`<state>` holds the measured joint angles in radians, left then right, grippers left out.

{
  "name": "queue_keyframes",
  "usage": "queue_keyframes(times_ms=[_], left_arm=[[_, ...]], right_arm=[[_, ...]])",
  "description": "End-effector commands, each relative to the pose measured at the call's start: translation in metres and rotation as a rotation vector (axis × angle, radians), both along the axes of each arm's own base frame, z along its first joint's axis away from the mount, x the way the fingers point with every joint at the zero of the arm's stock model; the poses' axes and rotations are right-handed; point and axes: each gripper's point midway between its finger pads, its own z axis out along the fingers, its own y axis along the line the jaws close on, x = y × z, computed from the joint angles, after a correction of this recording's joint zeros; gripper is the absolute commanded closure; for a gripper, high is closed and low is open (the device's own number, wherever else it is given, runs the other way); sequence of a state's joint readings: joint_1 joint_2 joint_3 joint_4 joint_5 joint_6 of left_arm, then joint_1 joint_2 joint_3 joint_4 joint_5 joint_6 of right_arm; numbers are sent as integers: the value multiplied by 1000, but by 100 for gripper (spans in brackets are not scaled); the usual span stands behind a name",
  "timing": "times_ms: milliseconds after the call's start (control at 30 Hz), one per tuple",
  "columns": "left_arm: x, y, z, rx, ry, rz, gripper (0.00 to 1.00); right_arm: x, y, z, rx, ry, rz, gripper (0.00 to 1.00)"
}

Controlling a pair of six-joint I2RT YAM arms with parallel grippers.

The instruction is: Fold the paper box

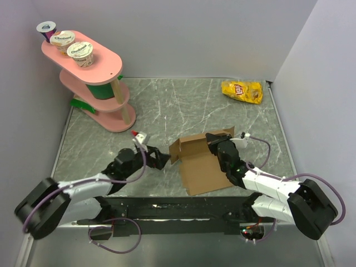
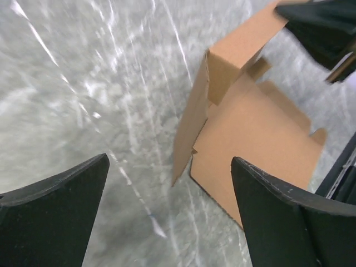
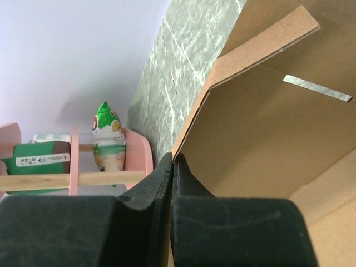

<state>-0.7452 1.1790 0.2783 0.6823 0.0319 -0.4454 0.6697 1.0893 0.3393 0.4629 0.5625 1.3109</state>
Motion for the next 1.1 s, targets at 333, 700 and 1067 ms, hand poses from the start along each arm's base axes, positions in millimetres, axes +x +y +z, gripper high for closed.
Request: queue_keyframes(times_ms=[333,700,1067], left_arm=[[32,7,-5,-34,-6,-64,34],[20,-32,0,-79,-80,-273,37],[11,-49,-4,-60,-103,-342,33]], right_arm=[[-1,1,-13,-51,40,41,100],[1,5,-15,-65,57,53,100],[2,9,-18,-62,66,66,100]])
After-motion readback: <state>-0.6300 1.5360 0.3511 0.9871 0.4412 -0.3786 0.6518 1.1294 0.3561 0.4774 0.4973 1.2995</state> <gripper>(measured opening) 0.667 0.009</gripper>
